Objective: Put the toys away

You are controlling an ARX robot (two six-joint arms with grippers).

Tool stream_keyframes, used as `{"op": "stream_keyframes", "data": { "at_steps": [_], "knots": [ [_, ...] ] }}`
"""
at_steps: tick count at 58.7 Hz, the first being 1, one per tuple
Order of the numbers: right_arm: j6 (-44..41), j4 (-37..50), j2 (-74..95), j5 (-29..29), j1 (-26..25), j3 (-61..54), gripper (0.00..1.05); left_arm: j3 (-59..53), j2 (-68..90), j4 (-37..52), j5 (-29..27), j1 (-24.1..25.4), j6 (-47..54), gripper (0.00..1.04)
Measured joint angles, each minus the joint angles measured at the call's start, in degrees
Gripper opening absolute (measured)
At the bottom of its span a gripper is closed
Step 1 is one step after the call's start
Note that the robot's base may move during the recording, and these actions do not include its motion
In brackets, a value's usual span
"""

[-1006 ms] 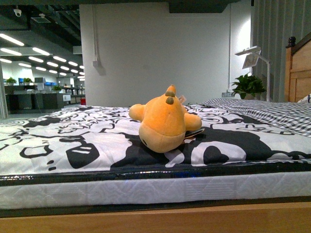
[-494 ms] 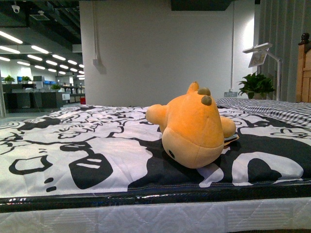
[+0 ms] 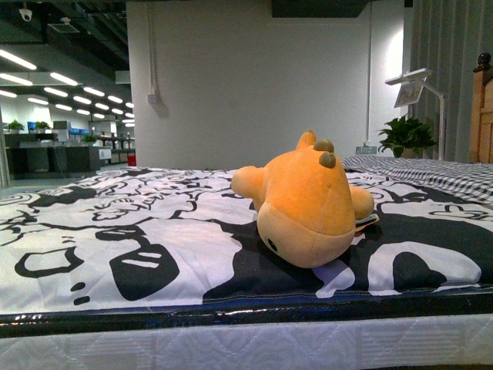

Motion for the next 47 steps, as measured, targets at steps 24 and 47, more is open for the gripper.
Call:
{"op": "stream_keyframes", "data": {
  "at_steps": [24, 47],
  "knots": [
    [-0.9, 2.1, 26.0, 10.1, 14.2, 26.9, 0.98, 0.0, 0.0, 0.0, 0.0, 0.0, 0.0, 0.98],
    [-6.4, -2.4, 40.9, 19.1, 27.1, 43.8, 0.98, 0.0, 0.0, 0.0, 0.0, 0.0, 0.0, 0.98]
  ]
}}
